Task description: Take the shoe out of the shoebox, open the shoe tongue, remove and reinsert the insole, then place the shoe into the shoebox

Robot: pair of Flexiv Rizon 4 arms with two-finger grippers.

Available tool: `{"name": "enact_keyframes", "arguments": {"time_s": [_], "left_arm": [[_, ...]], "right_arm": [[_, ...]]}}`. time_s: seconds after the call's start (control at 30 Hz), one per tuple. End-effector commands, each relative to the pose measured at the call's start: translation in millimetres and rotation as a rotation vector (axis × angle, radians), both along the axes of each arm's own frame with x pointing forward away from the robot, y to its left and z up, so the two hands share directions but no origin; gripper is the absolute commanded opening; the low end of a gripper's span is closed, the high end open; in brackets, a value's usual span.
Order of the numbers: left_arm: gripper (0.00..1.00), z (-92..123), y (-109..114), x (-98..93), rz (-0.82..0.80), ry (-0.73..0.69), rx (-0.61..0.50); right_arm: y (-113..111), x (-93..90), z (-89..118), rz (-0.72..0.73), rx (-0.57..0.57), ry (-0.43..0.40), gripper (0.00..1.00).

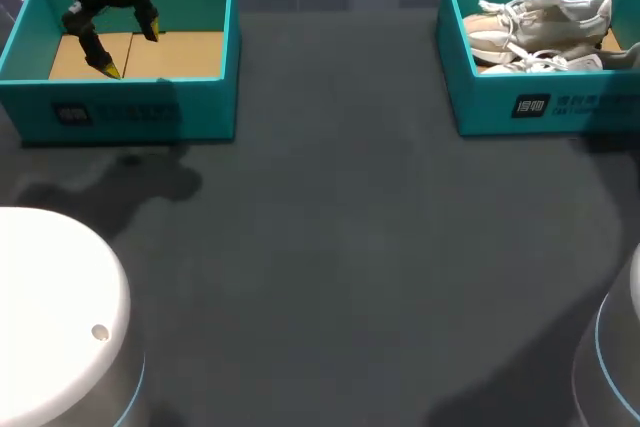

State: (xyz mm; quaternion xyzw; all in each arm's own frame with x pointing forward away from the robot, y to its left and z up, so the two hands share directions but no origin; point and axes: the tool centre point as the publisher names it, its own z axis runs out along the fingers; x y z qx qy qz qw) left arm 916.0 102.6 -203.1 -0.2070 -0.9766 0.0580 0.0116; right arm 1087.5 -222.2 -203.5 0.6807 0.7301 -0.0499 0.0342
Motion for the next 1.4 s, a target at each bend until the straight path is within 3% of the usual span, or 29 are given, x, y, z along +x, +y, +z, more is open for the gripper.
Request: {"name": "enact_keyframes", "arguments": {"time_s": [0.03, 0.07, 0.53, 0.77, 1.0, 1.4], "left_arm": [[1.0, 10, 16, 11.5, 0.5, -0.027, 0.166], [1.0, 14, 23, 14.0, 0.561, -0.066, 0.173], [1.0, 14, 23, 14.0, 0.561, -0.066, 0.173], [1.0, 17, 53, 15.7, 0.925, 0.018, 0.154], [1.0, 20, 77, 30.2, 1.332, 0.054, 0.165], [1.0, 18, 105, 50.7, 1.682, 0.096, 0.184]], "right_arm": [[1, -22.8, 5, 0.004, -0.007, -0.046, 1.0], [1, -22.8, 5, 0.004, -0.007, -0.046, 1.0], [1, -22.8, 5, 0.004, -0.007, -0.046, 1.0], [22, -55.7, 17, -0.097, -0.06, -0.02, 1.0], [39, -80.3, 20, -0.107, -0.03, -0.014, 1.0], [51, -110.7, 11, -0.152, -0.013, 0.001, 1.0]]}}
